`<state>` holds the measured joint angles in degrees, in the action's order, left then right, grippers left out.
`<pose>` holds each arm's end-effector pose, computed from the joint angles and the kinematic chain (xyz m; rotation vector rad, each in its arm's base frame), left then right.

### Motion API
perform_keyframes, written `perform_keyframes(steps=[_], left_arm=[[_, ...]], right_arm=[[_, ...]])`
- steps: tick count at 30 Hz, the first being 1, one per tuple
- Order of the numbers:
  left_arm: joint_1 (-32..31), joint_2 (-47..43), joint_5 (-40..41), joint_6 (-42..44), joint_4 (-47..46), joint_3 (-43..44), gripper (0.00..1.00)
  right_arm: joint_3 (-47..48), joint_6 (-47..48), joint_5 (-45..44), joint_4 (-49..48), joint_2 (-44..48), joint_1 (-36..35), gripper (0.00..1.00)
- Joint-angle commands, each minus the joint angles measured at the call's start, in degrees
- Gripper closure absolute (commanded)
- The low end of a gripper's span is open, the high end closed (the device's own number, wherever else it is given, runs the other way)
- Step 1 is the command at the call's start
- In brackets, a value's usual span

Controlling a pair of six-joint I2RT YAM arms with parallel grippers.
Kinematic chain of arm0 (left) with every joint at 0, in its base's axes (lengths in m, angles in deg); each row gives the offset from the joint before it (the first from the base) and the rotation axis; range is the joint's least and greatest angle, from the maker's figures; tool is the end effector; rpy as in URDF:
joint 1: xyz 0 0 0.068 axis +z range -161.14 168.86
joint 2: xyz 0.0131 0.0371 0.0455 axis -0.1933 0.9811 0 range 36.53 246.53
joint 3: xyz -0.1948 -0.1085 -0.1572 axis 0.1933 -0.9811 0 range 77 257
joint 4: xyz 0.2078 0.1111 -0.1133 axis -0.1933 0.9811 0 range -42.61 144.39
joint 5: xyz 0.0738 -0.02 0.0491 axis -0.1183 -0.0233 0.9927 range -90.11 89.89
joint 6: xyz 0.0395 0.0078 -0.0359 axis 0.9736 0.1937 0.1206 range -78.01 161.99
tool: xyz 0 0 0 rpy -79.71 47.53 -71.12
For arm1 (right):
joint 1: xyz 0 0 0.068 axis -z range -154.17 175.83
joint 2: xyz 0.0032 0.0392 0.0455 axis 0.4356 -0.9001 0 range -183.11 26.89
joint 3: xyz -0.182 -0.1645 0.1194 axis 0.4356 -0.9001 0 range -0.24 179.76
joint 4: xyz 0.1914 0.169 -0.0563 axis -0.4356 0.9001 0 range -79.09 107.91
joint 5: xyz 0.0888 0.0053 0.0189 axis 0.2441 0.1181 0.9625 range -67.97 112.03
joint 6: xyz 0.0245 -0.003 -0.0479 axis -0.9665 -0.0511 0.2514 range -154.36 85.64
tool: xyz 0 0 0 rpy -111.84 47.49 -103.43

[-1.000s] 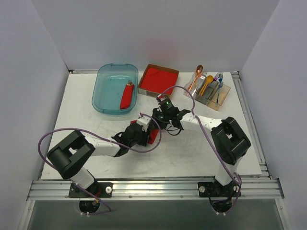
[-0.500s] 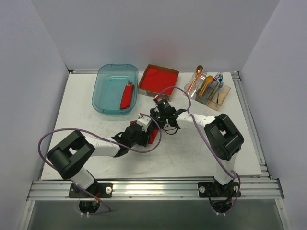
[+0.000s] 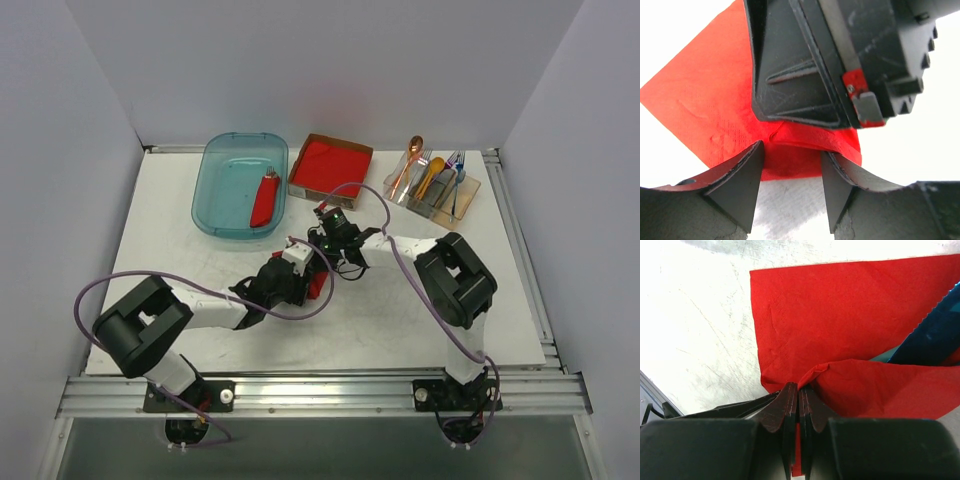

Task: Place the utensils on the paper napkin and roll it up
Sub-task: Roll the napkin at the center of the board.

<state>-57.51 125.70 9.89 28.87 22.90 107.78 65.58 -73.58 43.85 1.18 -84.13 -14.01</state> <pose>0.2020 -0.2029 0.1395 0.5259 2.1167 -0.4106 0.3119 0.2772 0.1662 -0.2502 2.3875 1.1388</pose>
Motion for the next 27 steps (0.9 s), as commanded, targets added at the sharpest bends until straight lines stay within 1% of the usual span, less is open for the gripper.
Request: perform_keyframes(steps=[1,15,19,23,27], left_arm=[[0.3,-3.1,-1.1,-0.9,0.5,-0.4,0.42],[0.1,-13.1,0.2,-1.6,5.1,-1.3,0.42],[0.1,-12.3,-0.8,-1.6,5.2,-0.2,0.41],[0.1,-9.7,-1.9,-2.0,3.1,0.2,0.41],[0.1,-8.5,-1.4,-1.8,1.8,0.6,0.41]], right_arm=[[2.4,1.0,0.4,-1.0,-0.9,-0.2,1.00],[2.1,0.6,0.6,-2.4,-3.0,0.0,1.00],[1.9,0.6,0.7,-2.7,-3.1,0.0,1.00],[1.9,0.6,0.7,-2.7,-3.0,0.0,1.00],[1.9,0.6,0.9,-2.6,-3.0,0.0,1.00]])
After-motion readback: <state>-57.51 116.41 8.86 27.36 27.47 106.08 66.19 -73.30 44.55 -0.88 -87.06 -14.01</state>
